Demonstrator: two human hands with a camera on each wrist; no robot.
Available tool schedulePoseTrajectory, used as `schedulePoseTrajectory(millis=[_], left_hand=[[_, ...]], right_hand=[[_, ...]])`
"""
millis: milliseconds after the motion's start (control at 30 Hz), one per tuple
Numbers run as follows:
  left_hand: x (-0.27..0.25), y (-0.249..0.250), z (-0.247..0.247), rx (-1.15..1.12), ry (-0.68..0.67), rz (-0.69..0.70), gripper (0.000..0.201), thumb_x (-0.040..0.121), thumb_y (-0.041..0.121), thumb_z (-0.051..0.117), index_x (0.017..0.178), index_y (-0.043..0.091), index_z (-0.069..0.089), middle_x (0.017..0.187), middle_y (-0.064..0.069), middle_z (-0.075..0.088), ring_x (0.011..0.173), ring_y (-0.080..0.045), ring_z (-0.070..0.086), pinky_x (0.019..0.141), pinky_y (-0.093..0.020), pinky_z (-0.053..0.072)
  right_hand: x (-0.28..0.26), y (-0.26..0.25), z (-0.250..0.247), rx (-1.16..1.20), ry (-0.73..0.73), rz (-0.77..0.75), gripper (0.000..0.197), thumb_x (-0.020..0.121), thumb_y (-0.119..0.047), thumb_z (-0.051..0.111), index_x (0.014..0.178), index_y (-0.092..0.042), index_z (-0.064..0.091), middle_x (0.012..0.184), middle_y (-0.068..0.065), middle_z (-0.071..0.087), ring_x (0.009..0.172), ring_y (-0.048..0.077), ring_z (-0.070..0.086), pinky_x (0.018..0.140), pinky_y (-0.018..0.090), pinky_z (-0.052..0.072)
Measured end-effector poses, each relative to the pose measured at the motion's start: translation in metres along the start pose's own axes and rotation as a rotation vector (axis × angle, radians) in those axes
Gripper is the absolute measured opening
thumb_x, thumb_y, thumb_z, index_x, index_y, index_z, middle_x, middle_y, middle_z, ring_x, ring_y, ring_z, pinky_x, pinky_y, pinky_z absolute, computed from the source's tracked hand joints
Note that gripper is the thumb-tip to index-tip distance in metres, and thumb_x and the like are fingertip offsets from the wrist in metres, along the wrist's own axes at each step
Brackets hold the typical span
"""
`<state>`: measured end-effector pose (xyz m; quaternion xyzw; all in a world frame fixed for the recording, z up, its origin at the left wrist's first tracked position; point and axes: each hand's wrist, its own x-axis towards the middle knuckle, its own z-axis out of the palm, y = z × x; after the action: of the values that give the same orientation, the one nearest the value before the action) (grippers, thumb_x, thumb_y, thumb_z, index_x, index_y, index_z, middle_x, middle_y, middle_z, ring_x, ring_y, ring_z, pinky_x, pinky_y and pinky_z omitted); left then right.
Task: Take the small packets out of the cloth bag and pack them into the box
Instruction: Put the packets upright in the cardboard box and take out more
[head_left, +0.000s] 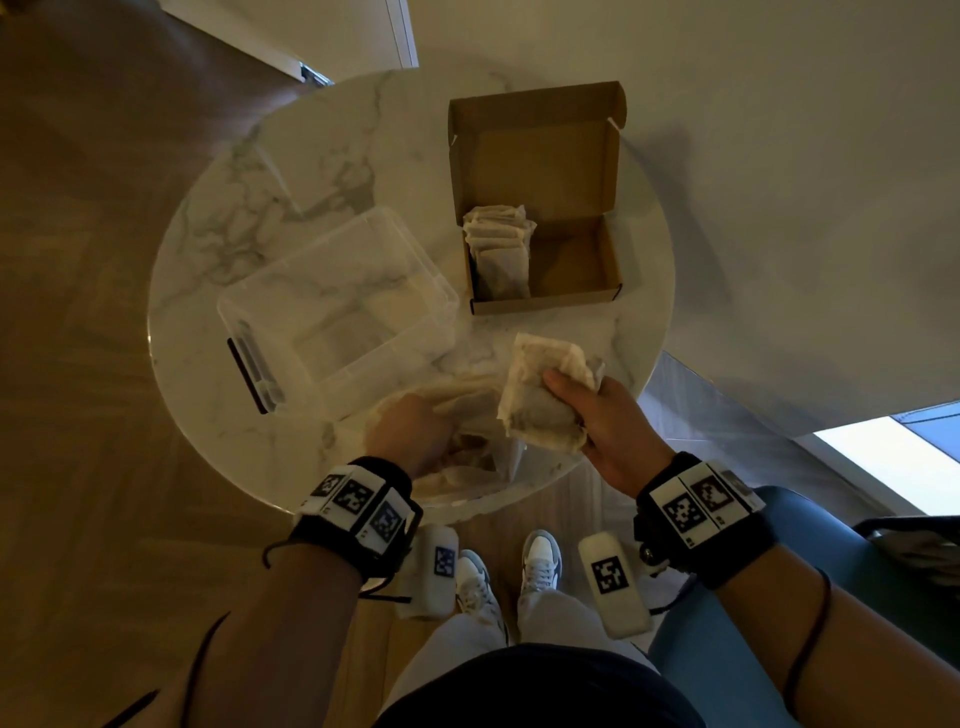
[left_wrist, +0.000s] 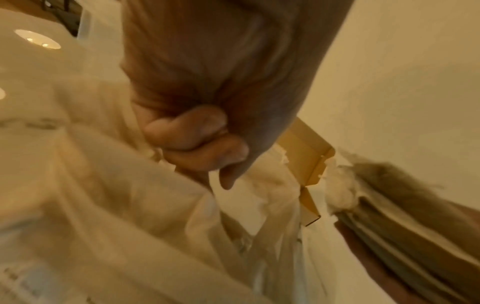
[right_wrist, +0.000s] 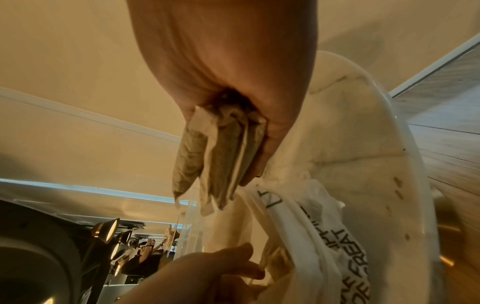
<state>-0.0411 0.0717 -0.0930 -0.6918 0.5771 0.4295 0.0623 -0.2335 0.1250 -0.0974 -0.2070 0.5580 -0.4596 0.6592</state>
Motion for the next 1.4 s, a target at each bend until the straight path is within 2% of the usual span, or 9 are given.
schedulePoseTrajectory(millis=[133, 300, 500, 600, 733, 900, 1067, 1233, 1400], left_hand=[[0.004, 0.003, 0.008, -0.142, 0.034, -0.061, 0.018, 0.097, 0.017, 0.050, 0.082, 0.008, 0.057, 0.062, -0.003, 0.056, 0.042, -0.011, 0.054, 0.034, -0.013, 0.037], [0.001, 0.004, 0.008, 0.081, 0.140, -0.008, 0.034, 0.091, 0.017, 0.046, 0.060, 0.015, 0.059, 0.053, 0.003, 0.053, 0.053, -0.011, 0.049, 0.047, -0.023, 0.034], [0.004, -0.014, 0.010, 0.074, 0.262, 0.183, 0.028, 0.075, 0.020, 0.053, 0.049, 0.016, 0.043, 0.052, -0.004, 0.048, 0.054, -0.031, 0.051, 0.051, -0.037, 0.043], [0.000, -0.010, 0.010, 0.419, 0.247, 0.377, 0.027, 0.079, 0.042, 0.043, 0.072, 0.025, 0.062, 0.084, 0.003, 0.064, 0.079, -0.022, 0.061, 0.068, -0.036, 0.051], [-0.002, -0.001, 0.017, 0.713, 0.047, 0.501, 0.030, 0.093, 0.042, 0.048, 0.114, 0.030, 0.066, 0.131, 0.005, 0.049, 0.122, -0.020, 0.045, 0.094, -0.037, 0.045], [-0.005, 0.000, 0.029, 0.904, -0.035, 0.545, 0.042, 0.097, 0.041, 0.044, 0.134, 0.024, 0.054, 0.142, 0.003, 0.045, 0.130, -0.029, 0.034, 0.104, -0.042, 0.031], [-0.008, -0.006, 0.013, 0.602, 0.167, 0.508, 0.035, 0.096, 0.033, 0.043, 0.127, 0.030, 0.060, 0.139, 0.009, 0.051, 0.129, -0.021, 0.040, 0.103, -0.035, 0.031], [-0.026, -0.009, -0.014, 0.154, 0.393, 0.566, 0.019, 0.091, 0.017, 0.057, 0.095, 0.014, 0.075, 0.092, -0.003, 0.071, 0.087, -0.025, 0.060, 0.076, -0.036, 0.046], [-0.054, 0.010, -0.048, -0.480, 0.309, 0.590, 0.011, 0.087, 0.004, 0.065, 0.088, 0.013, 0.071, 0.087, 0.004, 0.071, 0.087, -0.012, 0.066, 0.079, -0.024, 0.053]], right_hand=[[-0.002, 0.005, -0.002, -0.019, -0.006, 0.014, 0.033, 0.092, -0.024, 0.058, 0.121, -0.008, 0.060, 0.114, 0.012, 0.069, 0.106, 0.025, 0.067, 0.094, 0.045, 0.052], [-0.002, 0.008, -0.004, -0.020, -0.014, 0.023, 0.033, 0.092, -0.024, 0.059, 0.121, -0.008, 0.060, 0.115, 0.012, 0.069, 0.106, 0.024, 0.067, 0.092, 0.043, 0.053], [0.001, 0.009, -0.003, -0.030, 0.004, 0.029, 0.034, 0.091, -0.024, 0.060, 0.122, -0.009, 0.060, 0.115, 0.011, 0.069, 0.106, 0.023, 0.067, 0.091, 0.042, 0.054], [0.001, 0.010, 0.001, -0.044, 0.006, 0.026, 0.031, 0.092, -0.023, 0.059, 0.119, -0.009, 0.062, 0.113, 0.010, 0.070, 0.105, 0.023, 0.068, 0.088, 0.040, 0.056], [-0.001, 0.009, 0.001, -0.079, 0.013, 0.013, 0.030, 0.092, -0.024, 0.060, 0.118, -0.010, 0.062, 0.113, 0.010, 0.070, 0.105, 0.024, 0.067, 0.091, 0.045, 0.054], [-0.007, 0.004, -0.002, -0.074, 0.011, 0.005, 0.022, 0.093, -0.022, 0.058, 0.113, -0.016, 0.064, 0.111, 0.006, 0.071, 0.105, 0.020, 0.067, 0.089, 0.041, 0.055], [-0.007, 0.004, -0.003, -0.093, 0.048, 0.002, 0.019, 0.092, -0.024, 0.059, 0.109, -0.019, 0.065, 0.110, 0.005, 0.071, 0.104, 0.021, 0.067, 0.091, 0.044, 0.054], [-0.005, 0.005, 0.002, -0.151, 0.074, -0.024, 0.025, 0.091, -0.028, 0.061, 0.113, -0.016, 0.065, 0.109, 0.007, 0.072, 0.102, 0.022, 0.068, 0.091, 0.047, 0.054], [-0.003, 0.005, 0.012, -0.148, 0.066, -0.035, 0.015, 0.093, -0.026, 0.056, 0.095, -0.015, 0.065, 0.090, 0.008, 0.070, 0.073, 0.006, 0.071, 0.062, 0.020, 0.056]])
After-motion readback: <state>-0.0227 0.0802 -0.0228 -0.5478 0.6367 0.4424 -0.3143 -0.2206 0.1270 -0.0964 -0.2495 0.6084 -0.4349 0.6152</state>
